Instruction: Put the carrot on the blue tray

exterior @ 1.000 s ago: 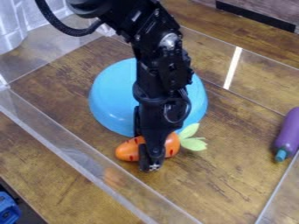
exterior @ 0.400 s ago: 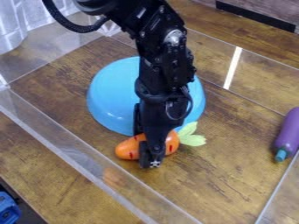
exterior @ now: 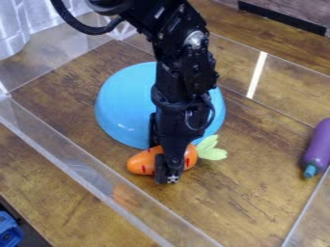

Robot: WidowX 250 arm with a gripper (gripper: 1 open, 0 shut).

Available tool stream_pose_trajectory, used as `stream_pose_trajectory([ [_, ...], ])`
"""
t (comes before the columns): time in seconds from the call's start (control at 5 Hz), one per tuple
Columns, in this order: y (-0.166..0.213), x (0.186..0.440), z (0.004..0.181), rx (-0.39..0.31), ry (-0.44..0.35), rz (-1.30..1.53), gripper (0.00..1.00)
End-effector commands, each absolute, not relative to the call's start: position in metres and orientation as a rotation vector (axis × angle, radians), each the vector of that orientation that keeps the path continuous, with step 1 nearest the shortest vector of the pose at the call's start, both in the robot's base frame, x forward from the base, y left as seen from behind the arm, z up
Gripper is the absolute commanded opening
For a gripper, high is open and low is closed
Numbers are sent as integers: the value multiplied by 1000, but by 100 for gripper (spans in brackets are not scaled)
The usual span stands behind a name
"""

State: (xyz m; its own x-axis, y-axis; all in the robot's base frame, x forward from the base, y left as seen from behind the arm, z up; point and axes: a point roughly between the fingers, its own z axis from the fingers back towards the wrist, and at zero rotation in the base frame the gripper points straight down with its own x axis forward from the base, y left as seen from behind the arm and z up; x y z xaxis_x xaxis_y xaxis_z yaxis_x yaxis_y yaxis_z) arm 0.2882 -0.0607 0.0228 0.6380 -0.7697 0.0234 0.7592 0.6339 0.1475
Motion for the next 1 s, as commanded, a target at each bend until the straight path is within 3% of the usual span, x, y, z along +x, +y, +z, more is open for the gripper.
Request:
stream_pose_trajectory([
  [0.0,-60,298,36,131,-140,-865,0],
  [0.8,-64,299,39,104,-152,-863,0],
])
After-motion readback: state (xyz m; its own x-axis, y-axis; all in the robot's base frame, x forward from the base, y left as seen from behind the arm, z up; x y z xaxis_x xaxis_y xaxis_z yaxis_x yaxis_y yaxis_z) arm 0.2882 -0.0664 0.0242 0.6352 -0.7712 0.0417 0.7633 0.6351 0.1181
